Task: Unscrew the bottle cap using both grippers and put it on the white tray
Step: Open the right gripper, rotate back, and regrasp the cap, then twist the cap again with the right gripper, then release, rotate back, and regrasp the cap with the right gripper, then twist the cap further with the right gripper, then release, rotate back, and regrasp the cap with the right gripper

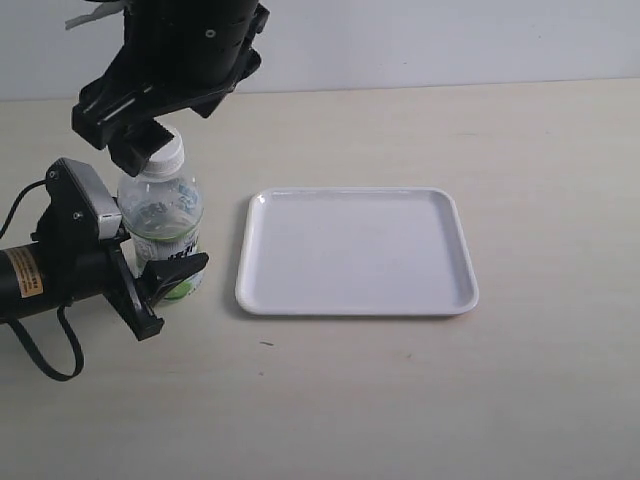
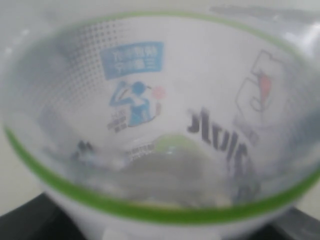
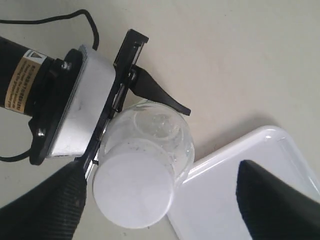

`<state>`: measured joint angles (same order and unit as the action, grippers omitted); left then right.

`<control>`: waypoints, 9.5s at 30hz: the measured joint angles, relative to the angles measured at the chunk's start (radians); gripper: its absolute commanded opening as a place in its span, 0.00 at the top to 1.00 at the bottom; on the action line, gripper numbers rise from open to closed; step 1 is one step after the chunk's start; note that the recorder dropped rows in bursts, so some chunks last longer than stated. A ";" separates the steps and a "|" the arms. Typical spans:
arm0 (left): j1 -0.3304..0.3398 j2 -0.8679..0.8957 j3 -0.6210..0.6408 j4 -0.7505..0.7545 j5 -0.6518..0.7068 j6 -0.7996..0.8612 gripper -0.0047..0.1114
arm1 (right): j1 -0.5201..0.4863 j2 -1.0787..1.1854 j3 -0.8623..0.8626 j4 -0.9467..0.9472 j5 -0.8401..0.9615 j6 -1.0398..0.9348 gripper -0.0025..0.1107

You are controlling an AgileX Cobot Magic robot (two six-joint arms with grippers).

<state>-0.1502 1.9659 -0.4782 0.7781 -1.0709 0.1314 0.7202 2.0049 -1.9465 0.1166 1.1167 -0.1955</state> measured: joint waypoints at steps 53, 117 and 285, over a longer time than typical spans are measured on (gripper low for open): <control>0.000 0.000 0.000 0.000 0.000 0.000 0.96 | 0.000 -0.002 0.000 0.039 0.032 -0.850 0.98; 0.004 0.000 0.000 0.000 -0.020 -0.009 0.96 | 0.000 -0.008 0.000 0.062 0.012 -0.330 0.25; 0.004 0.000 0.000 0.008 -0.036 -0.080 0.96 | 0.000 0.002 -0.006 0.026 -0.063 0.041 0.40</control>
<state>-0.1460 1.9659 -0.4782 0.7859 -1.1069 0.0511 0.7202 2.0064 -1.9522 0.1429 1.0540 -0.1548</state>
